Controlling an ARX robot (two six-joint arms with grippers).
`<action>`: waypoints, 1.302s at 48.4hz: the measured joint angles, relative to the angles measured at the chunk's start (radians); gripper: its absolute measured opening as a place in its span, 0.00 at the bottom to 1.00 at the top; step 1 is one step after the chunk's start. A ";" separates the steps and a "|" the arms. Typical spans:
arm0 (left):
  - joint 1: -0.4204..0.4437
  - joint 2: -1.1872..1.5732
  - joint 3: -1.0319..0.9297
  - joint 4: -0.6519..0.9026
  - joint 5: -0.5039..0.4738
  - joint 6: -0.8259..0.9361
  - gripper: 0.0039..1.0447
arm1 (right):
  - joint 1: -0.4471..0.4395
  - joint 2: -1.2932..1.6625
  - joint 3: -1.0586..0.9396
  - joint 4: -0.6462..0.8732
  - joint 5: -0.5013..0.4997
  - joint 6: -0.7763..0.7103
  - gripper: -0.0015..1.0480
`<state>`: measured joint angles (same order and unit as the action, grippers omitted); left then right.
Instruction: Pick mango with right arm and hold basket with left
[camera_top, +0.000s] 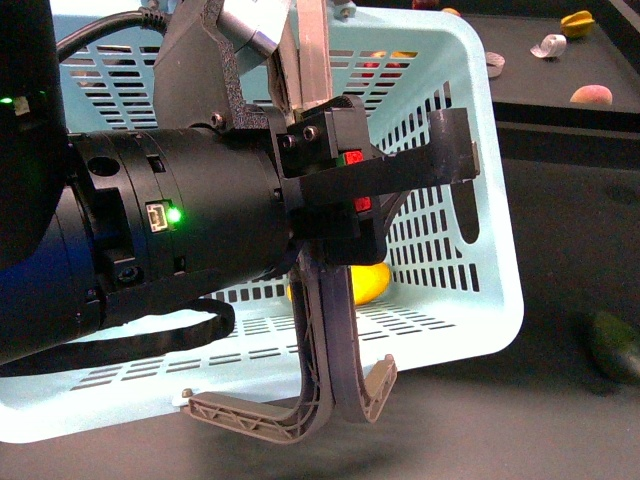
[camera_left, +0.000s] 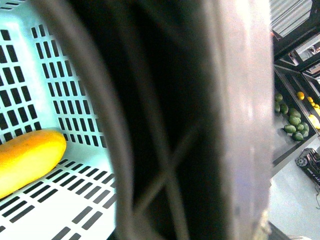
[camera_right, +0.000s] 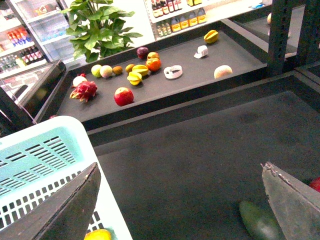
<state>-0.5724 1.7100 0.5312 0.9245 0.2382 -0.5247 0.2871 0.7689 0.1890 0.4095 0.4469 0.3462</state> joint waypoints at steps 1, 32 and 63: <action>0.000 0.000 0.000 0.000 0.000 -0.001 0.15 | 0.000 0.000 0.000 0.000 0.000 0.000 0.92; 0.001 0.000 0.000 0.000 0.000 -0.003 0.15 | -0.258 -0.270 -0.185 0.083 -0.439 -0.344 0.02; 0.001 0.000 0.000 0.000 0.000 -0.002 0.15 | -0.285 -0.530 -0.185 -0.165 -0.445 -0.344 0.02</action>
<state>-0.5716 1.7100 0.5308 0.9245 0.2386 -0.5266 0.0021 0.2390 0.0044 0.2443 0.0017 0.0021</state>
